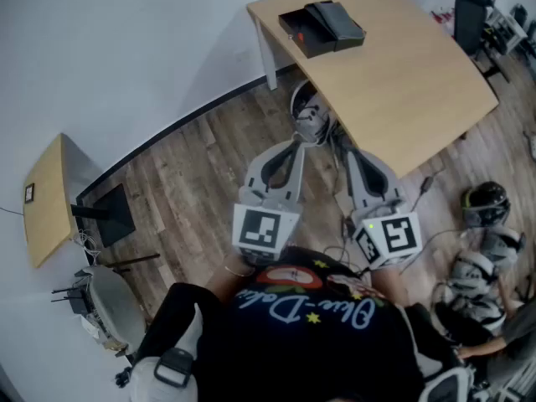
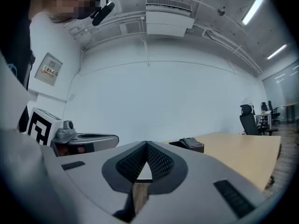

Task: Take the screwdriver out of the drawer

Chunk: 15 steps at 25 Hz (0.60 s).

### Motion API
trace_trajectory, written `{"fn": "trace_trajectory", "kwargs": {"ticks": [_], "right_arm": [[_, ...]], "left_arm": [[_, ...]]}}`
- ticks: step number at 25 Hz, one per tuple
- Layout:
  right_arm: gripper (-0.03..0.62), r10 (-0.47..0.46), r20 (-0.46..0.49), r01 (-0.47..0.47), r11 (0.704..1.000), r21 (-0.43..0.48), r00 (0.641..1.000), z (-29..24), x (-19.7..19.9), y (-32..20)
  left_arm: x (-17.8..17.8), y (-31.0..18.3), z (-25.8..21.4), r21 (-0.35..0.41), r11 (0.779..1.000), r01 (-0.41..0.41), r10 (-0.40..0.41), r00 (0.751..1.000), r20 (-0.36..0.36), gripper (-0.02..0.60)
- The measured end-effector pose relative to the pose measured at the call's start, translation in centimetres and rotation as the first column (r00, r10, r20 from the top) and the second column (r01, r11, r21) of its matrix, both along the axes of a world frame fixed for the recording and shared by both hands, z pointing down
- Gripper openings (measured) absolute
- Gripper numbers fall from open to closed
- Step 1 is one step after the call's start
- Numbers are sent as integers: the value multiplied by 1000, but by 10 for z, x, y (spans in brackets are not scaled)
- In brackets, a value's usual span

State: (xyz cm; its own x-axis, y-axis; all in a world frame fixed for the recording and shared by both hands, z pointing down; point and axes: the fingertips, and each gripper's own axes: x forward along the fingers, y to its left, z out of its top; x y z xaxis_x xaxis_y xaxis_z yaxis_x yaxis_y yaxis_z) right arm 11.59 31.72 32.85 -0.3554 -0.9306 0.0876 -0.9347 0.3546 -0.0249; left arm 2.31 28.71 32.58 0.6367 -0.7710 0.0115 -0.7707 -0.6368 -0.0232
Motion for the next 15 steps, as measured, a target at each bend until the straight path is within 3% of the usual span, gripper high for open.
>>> {"fn": "trace_trajectory", "kwargs": {"ticks": [15], "right_arm": [[0, 46, 31, -46, 999, -7, 998, 7, -47, -54]], "left_arm": [[-52, -51, 13, -4, 999, -36, 36, 999, -27, 0]]}}
